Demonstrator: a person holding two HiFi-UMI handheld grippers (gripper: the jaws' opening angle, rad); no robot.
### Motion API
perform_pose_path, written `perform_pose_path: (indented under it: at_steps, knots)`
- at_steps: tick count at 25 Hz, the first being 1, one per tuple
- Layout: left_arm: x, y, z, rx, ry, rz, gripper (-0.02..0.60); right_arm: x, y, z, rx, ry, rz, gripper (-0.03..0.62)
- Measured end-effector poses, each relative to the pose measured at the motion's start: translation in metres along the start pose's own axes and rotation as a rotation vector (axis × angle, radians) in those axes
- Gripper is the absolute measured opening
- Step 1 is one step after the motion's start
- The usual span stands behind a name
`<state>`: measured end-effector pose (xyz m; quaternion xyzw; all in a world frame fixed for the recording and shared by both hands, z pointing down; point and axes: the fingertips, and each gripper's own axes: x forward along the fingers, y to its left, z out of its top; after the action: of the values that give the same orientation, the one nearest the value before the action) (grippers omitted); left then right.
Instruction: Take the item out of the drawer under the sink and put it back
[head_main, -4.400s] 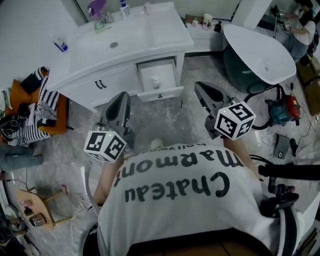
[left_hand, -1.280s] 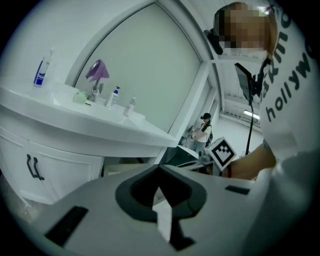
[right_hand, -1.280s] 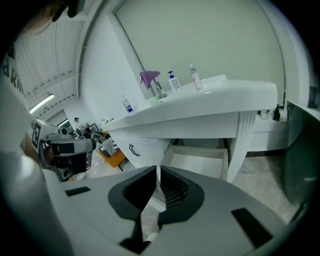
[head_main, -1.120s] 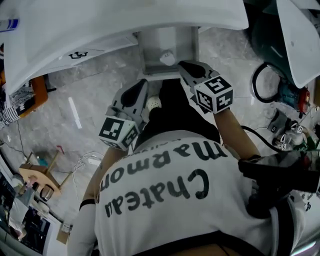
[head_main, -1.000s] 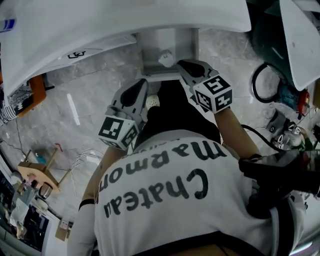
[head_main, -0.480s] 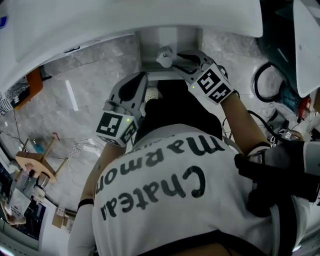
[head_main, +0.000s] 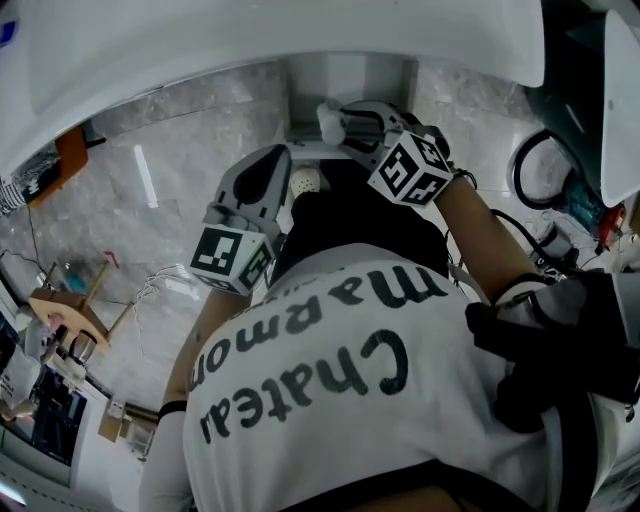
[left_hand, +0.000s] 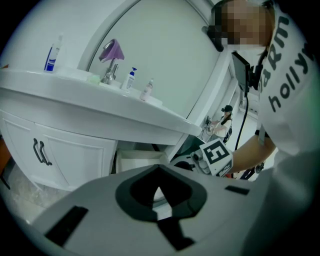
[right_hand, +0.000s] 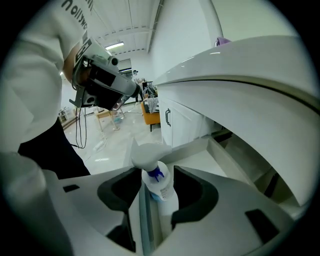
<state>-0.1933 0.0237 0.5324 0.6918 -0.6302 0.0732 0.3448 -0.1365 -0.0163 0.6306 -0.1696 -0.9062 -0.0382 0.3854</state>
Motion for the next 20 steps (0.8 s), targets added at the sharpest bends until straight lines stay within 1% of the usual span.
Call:
perform_pose_path:
  at_steps: [3, 7, 11, 12, 14, 19, 20]
  knots:
    - [-0.001, 0.001, -0.002, -0.005, 0.010, 0.006, 0.005, 0.009, 0.002, 0.004, -0.017, -0.016, 0.000, 0.207]
    - [-0.003, 0.000, -0.001, -0.009, 0.000, 0.000, 0.005, 0.023, 0.002, 0.013, -0.022, -0.052, 0.010, 0.207]
    - [-0.009, -0.002, -0.008, -0.005, 0.001, 0.003, 0.005, 0.035, 0.007, 0.027, -0.066, -0.070, 0.025, 0.206]
    - [-0.011, -0.001, -0.009, -0.007, 0.000, 0.003, 0.005, 0.037, 0.008, 0.031, -0.075, -0.072, 0.024, 0.201]
    - [-0.014, 0.000, -0.011, -0.012, -0.004, 0.006, 0.005, 0.041, 0.009, 0.036, -0.086, -0.075, 0.011, 0.164]
    - [-0.023, 0.006, -0.014, -0.018, -0.010, 0.016, 0.005, 0.043, 0.003, 0.040, -0.077, -0.072, -0.042, 0.143]
    - [-0.025, 0.009, -0.015, -0.018, -0.010, 0.018, 0.005, 0.043, 0.000, 0.040, -0.060, -0.073, -0.055, 0.115]
